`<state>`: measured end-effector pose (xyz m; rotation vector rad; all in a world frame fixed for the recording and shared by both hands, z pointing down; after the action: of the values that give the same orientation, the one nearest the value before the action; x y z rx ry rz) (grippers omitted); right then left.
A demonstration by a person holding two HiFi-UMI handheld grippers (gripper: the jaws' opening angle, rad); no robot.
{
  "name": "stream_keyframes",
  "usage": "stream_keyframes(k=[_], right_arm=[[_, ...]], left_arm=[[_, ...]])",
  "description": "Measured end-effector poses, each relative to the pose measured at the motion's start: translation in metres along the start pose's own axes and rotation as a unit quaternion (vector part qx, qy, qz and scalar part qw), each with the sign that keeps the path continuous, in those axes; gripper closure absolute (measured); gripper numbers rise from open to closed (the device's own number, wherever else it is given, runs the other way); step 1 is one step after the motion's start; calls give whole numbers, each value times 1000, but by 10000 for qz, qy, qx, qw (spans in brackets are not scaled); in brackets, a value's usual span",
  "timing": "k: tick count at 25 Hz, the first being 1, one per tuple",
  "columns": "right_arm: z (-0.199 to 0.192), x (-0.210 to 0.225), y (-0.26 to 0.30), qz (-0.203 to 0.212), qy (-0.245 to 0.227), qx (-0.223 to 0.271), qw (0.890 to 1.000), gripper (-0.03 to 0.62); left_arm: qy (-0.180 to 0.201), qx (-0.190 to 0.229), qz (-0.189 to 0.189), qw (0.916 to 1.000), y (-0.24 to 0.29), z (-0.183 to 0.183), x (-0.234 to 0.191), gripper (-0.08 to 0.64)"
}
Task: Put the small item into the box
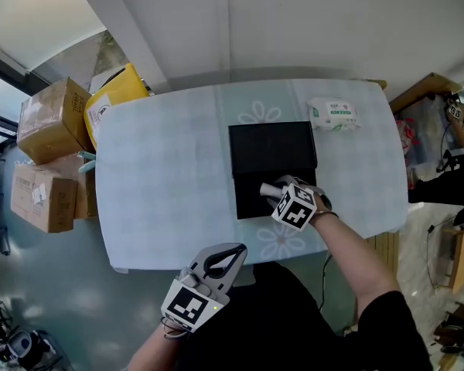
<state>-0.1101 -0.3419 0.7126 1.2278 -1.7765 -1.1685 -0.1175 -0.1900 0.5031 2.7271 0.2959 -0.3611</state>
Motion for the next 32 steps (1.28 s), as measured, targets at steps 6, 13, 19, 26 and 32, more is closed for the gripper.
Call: stream_keyframes(k=[6,13,19,26,32], right_arm=[[0,-2,-3,2,66,13,10000,434],[2,4,-29,-358,478,344,9976,430],[9,2,-75,-874,1092,1036,9847,430],[30,-15,-151,-1539,1852,2210,9451,431],[46,-43,-218,-2380,2247,3292,8857,581]], left_arm=[[87,-6,-62,9999,-4,5,-3,551],[268,20,-266,9993,-9,11,2,551],[475,105,-547,9973,-14,19,10,551],[792,249,-940,9921,-22,38,22,551],[929,444,-1168,9878,-35,55,26,551]])
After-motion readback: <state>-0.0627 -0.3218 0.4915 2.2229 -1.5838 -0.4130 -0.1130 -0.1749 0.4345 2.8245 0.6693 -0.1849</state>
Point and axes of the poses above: the fingertips, and each gripper's own axes: y forward along the fingers, x to its right, z out of its top, the point moved 2 cm from there along -y, backward along the fingers, and after that the axes turned 3 degrees about z, right-handed, at the moved point
